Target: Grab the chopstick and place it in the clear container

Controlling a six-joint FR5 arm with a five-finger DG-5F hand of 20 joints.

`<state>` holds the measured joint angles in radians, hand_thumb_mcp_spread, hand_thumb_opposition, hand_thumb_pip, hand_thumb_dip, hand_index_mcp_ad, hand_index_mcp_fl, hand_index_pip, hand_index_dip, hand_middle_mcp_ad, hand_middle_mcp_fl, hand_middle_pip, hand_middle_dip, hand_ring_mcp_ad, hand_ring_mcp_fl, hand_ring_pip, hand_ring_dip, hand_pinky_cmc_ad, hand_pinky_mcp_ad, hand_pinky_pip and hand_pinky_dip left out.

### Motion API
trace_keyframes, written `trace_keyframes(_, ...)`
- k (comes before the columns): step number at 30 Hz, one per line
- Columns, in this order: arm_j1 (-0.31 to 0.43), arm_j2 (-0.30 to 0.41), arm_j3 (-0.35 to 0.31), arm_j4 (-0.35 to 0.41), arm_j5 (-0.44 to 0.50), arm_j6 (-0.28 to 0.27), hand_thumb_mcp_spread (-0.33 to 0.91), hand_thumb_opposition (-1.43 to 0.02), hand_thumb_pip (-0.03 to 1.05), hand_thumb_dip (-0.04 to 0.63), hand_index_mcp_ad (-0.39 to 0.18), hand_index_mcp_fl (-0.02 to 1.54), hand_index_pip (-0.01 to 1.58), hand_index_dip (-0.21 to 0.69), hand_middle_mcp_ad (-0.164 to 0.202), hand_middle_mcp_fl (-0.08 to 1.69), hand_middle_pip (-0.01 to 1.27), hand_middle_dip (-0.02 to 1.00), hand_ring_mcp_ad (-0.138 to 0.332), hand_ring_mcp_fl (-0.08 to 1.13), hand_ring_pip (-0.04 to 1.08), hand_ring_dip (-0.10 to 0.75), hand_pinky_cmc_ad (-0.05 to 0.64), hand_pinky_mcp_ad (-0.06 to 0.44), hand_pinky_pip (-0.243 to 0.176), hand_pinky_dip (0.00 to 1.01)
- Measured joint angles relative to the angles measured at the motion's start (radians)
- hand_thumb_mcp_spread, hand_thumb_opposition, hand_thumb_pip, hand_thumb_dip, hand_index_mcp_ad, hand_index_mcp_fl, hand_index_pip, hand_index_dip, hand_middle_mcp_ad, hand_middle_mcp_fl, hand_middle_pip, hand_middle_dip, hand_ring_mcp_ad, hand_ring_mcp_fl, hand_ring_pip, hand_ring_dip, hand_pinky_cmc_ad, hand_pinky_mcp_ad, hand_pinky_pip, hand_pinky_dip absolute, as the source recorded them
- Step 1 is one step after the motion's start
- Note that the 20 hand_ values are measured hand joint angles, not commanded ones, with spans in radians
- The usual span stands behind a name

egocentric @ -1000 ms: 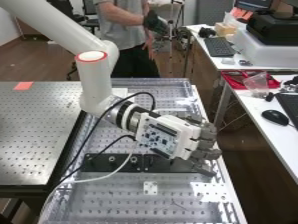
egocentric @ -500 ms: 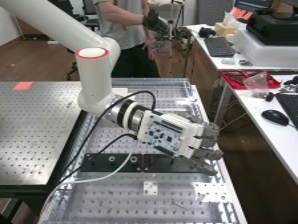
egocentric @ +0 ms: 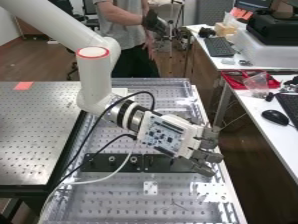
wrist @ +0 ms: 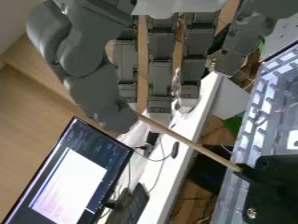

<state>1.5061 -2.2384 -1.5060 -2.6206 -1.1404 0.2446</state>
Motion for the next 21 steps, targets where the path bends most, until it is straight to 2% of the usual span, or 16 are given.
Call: trace_keyframes(21, -0.005, 0.016, -0.013, 0.016, 0.006, -0.010, 0.53, -0.82, 0.78, 0.291, -0.091, 0.18, 1.49, 0.019, 0.040, 0.48, 0.87, 0.71, 0.087, 0.37, 0.25, 0.531, 0.347, 0.229, 0.002, 0.21)
